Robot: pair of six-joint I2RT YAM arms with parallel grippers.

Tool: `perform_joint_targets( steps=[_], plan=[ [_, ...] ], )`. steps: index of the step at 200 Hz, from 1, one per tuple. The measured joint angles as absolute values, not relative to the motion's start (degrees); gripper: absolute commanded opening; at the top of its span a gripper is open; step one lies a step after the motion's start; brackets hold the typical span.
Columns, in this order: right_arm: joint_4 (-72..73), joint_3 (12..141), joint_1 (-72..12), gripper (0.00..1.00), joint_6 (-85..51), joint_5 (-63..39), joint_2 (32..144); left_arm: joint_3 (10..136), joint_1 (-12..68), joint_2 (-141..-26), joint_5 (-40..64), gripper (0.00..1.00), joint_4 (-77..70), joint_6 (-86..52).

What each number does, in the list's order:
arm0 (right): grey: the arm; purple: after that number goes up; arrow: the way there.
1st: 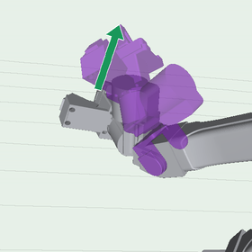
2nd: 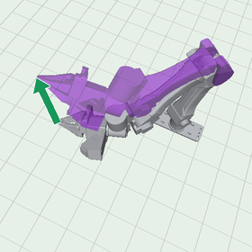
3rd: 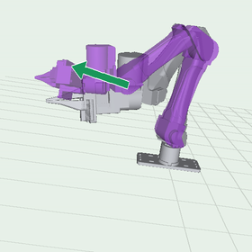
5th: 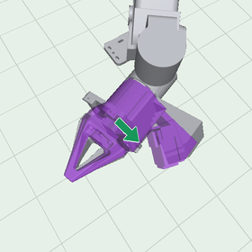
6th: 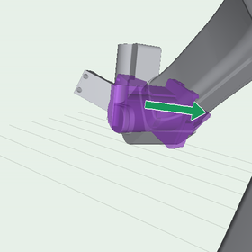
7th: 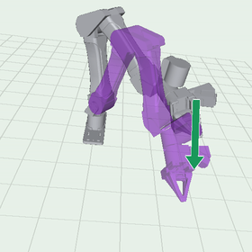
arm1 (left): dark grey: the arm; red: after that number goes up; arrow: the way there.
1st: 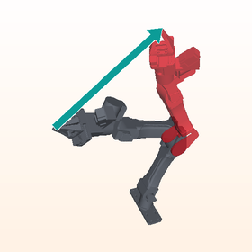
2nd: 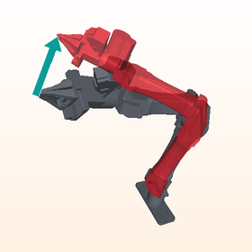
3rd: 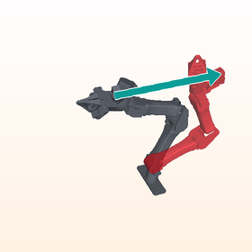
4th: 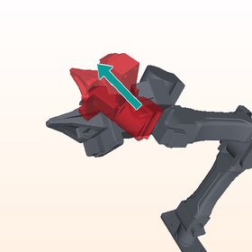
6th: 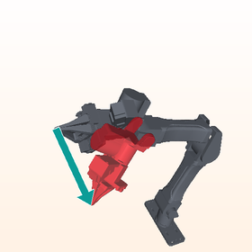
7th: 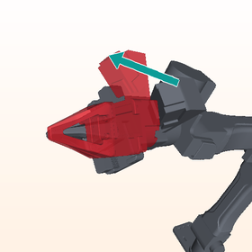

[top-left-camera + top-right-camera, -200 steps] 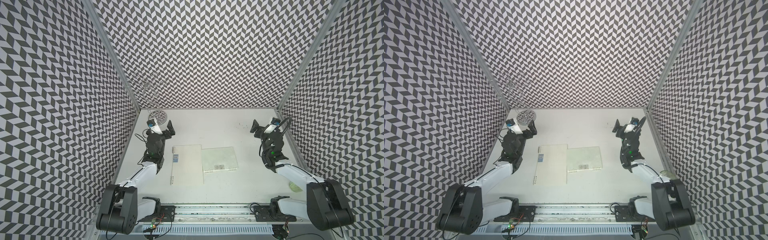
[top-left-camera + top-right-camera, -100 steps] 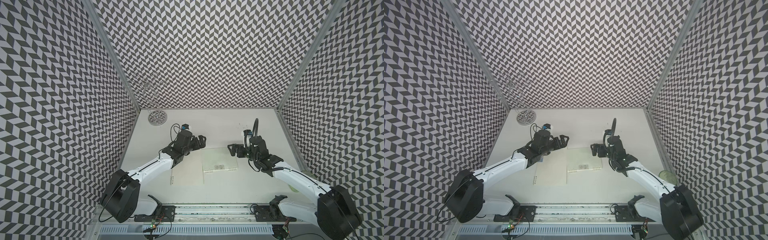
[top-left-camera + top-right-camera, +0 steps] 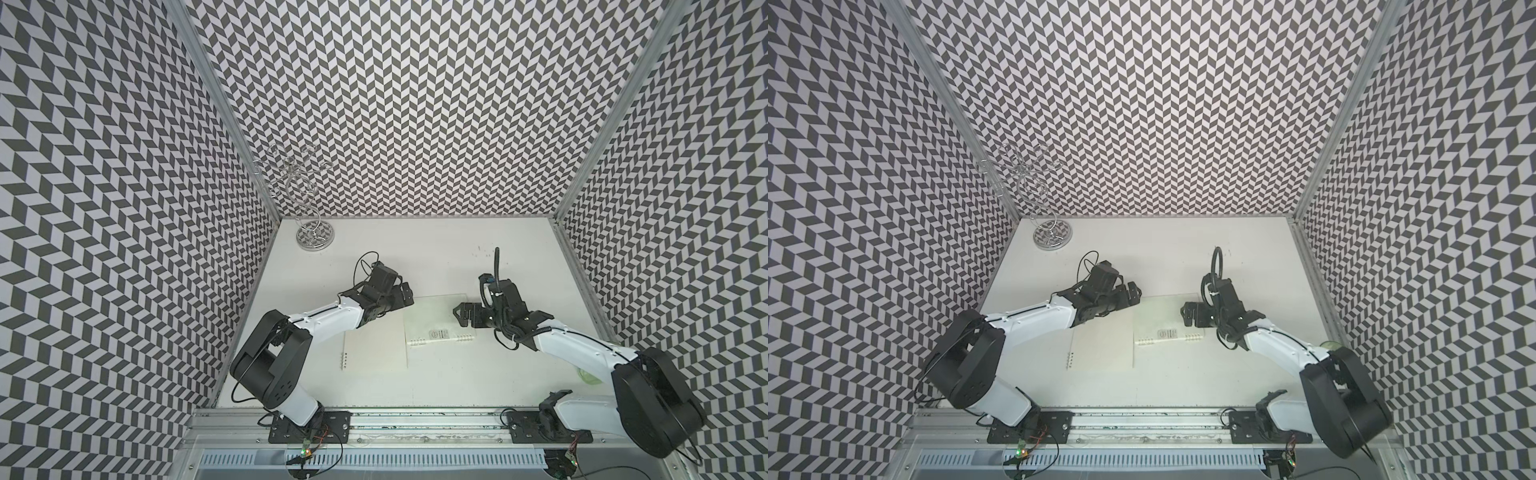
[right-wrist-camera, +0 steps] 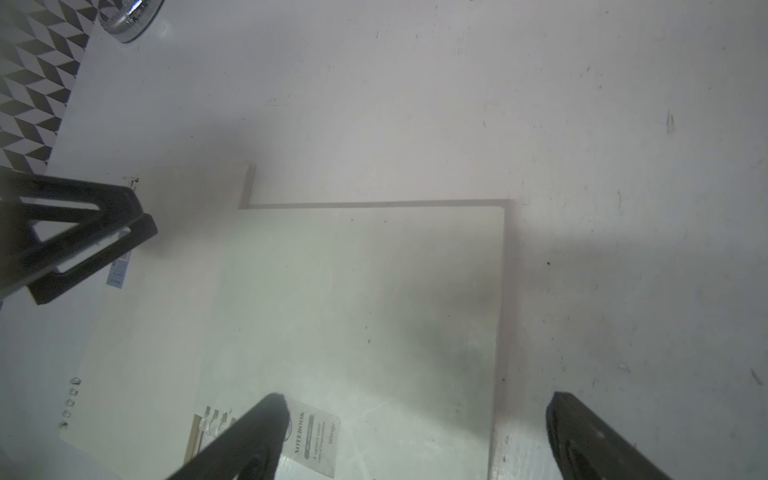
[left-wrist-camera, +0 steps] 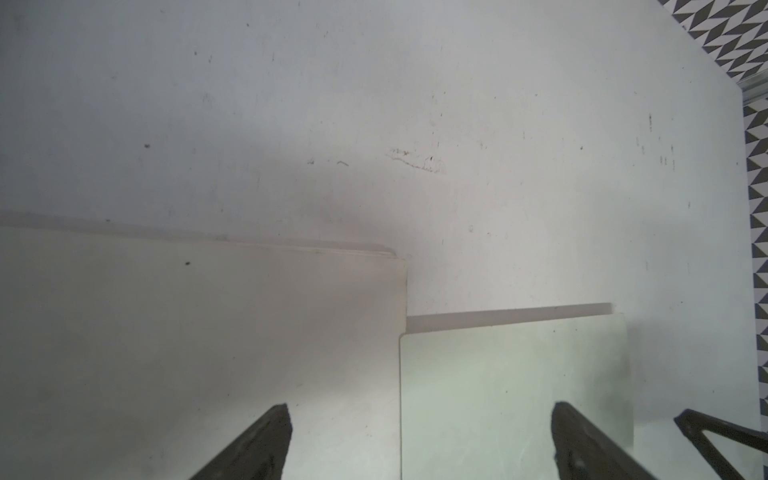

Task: Tear off pages from different notebooks
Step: Adjust the notebook at the center of the board.

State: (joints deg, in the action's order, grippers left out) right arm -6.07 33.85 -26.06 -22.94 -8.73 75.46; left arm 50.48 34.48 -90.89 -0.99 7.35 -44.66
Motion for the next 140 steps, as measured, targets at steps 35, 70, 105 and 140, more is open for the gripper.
perform_joint_targets(
  steps=[35, 70, 105, 140],
  plan=[
    [-5.9, 35.4, -24.5, 1.00, -22.2, -8.9, 77.9, 50.7, 34.5, -91.9, -0.4, 0.99, 6.7, -45.1],
    [-5.8, 35.3, -22.4, 0.98, -22.0, -10.4, 78.8, 50.7, 35.2, -94.7, 0.7, 0.98, 6.0, -46.2],
    [-5.4, 34.3, -21.1, 0.90, -21.8, -12.3, 78.8, 51.2, 38.2, -95.7, 1.7, 0.92, 4.8, -47.5],
    [-5.3, 33.8, -19.9, 0.82, -21.3, -14.0, 78.5, 53.3, 40.6, -99.0, 2.7, 0.90, 3.2, -49.2]
  ],
)
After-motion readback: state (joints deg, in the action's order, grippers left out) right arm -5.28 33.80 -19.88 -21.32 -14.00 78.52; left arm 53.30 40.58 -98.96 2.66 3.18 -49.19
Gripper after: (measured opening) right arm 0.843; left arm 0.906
